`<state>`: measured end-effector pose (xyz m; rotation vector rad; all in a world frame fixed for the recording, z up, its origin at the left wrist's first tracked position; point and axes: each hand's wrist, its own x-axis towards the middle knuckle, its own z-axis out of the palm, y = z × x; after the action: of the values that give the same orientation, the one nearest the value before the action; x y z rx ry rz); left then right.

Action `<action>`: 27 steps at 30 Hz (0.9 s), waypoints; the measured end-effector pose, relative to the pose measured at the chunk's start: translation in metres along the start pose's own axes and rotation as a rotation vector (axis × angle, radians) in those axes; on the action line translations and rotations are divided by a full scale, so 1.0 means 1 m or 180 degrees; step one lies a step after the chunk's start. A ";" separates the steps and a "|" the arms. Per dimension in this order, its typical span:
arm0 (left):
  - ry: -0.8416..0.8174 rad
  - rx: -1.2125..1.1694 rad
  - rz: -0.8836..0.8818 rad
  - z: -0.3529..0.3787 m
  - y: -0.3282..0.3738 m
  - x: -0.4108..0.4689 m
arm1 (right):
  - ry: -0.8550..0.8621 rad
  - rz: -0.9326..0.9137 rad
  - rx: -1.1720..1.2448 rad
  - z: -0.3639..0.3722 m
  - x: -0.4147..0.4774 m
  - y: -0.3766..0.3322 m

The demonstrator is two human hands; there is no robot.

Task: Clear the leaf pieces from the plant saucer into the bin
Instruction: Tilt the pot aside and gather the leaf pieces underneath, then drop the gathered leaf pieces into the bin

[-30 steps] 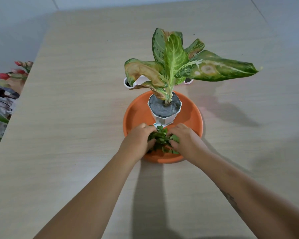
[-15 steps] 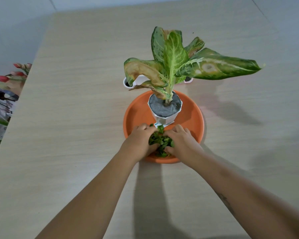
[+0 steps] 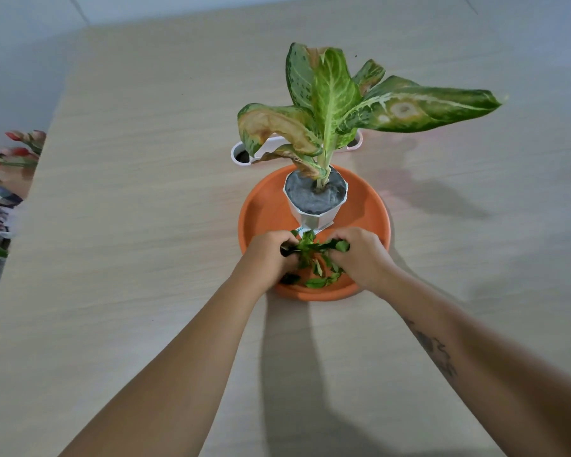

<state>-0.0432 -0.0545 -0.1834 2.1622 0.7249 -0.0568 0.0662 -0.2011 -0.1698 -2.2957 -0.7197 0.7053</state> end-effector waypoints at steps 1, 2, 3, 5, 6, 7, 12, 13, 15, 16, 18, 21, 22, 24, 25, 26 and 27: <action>0.0065 -0.0137 -0.0045 -0.003 0.001 -0.001 | 0.0058 0.0111 0.0173 -0.001 -0.002 -0.002; 0.0133 -0.0255 -0.0093 -0.005 0.003 -0.001 | 0.0118 0.0235 0.0404 -0.002 -0.003 -0.004; 0.0178 -0.0393 -0.0157 -0.006 0.004 -0.002 | 0.0173 0.0384 0.0684 -0.003 -0.004 -0.005; 0.0207 -0.0742 -0.0298 -0.007 0.005 -0.001 | 0.0257 0.0651 0.1173 -0.003 -0.008 -0.007; 0.0217 -0.0915 -0.0381 -0.008 0.005 -0.001 | 0.0279 0.0743 0.1336 -0.003 -0.009 -0.007; 0.0220 -0.1080 -0.0469 -0.008 0.005 -0.001 | 0.0293 0.0833 0.1506 -0.001 -0.012 -0.009; 0.0134 -0.1928 -0.0839 -0.008 0.003 -0.004 | 0.0373 0.1146 0.2568 0.006 -0.025 -0.009; 0.0114 -0.2082 -0.0908 -0.008 0.003 -0.005 | 0.0398 0.1186 0.2769 0.007 -0.027 -0.010; 0.0043 -0.2376 -0.1040 -0.009 0.005 -0.007 | 0.0408 0.1204 0.3075 0.007 -0.031 -0.012; -0.0001 -0.2499 -0.1099 -0.009 0.006 -0.008 | 0.0403 0.1203 0.3206 0.008 -0.033 -0.014; -0.0099 -0.2749 -0.1185 -0.009 0.009 -0.012 | 0.0392 0.1168 0.3500 0.006 -0.039 -0.020; -0.0176 -0.3164 -0.1260 -0.008 0.016 -0.019 | 0.0415 0.1085 0.3756 0.003 -0.048 -0.025; -0.0186 -0.3270 -0.1271 -0.007 0.018 -0.021 | 0.0428 0.1075 0.3794 0.003 -0.050 -0.025; -0.0241 -0.3436 -0.1250 -0.004 0.022 -0.025 | 0.0471 0.1061 0.3868 0.000 -0.054 -0.025; -0.0261 -0.3509 -0.1228 -0.004 0.024 -0.027 | 0.0469 0.1054 0.3894 -0.001 -0.055 -0.024; -0.0287 -0.3572 -0.1205 -0.002 0.026 -0.029 | 0.0477 0.1041 0.3917 -0.003 -0.057 -0.023; -0.0324 -0.3631 -0.1180 0.000 0.029 -0.031 | 0.0490 0.1008 0.3942 -0.006 -0.060 -0.022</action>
<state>-0.0544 -0.0834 -0.1537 0.9275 0.8114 0.0478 0.0204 -0.2278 -0.1333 -1.2659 0.1914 0.7809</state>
